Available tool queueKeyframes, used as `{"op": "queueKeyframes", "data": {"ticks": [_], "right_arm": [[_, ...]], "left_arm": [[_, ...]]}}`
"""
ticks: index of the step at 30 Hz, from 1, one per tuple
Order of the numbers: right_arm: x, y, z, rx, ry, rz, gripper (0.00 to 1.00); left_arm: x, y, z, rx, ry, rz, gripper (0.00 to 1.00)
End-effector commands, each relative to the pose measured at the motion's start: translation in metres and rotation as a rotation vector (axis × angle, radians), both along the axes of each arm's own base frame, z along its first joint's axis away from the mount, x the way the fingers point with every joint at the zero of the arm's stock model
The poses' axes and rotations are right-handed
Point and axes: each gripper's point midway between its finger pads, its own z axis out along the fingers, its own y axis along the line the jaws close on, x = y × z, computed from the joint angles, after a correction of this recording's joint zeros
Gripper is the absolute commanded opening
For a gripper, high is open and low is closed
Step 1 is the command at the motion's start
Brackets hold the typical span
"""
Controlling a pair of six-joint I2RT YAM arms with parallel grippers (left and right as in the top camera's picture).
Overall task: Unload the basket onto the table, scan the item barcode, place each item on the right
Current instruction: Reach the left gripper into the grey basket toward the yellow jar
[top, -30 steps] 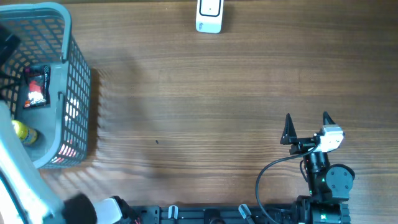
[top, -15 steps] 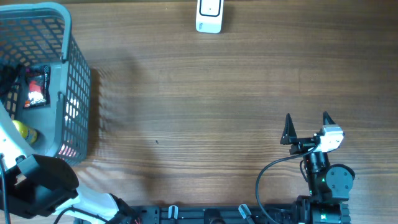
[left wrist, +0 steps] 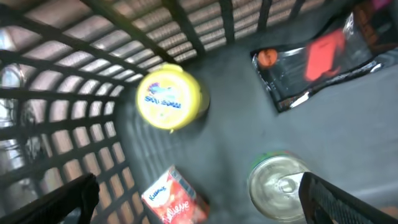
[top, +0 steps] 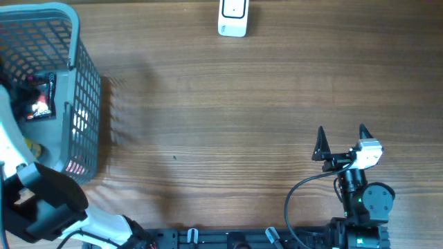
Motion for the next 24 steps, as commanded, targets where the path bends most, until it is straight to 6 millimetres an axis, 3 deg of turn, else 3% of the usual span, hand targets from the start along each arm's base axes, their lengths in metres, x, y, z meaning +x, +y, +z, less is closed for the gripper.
{"op": "queueKeyframes", "data": {"ticks": [1, 5, 9, 13, 19, 24], "right_arm": [[0.000, -0.003, 0.002, 0.011, -0.009, -0.014, 1.00], [0.000, -0.003, 0.002, 0.011, -0.009, -0.014, 1.00], [0.000, -0.003, 0.002, 0.012, -0.009, -0.014, 1.00], [0.000, -0.003, 0.002, 0.011, -0.009, -0.014, 1.00], [0.000, -0.003, 0.002, 0.012, -0.009, -0.014, 1.00], [0.000, -0.003, 0.002, 0.012, -0.009, -0.014, 1.00]], "left_arm": [[-0.008, -0.006, -0.039, -0.028, 0.091, -0.077, 1.00], [-0.008, -0.008, -0.064, -0.038, 0.094, -0.104, 1.00], [-0.008, -0.008, -0.071, -0.034, 0.097, -0.122, 1.00], [-0.013, -0.002, -0.060, 0.013, 0.105, -0.111, 1.00], [-0.036, 0.010, -0.033, 0.107, 0.106, 0.001, 1.00], [-0.074, 0.020, -0.019, 0.155, 0.119, 0.200, 1.00]]}}
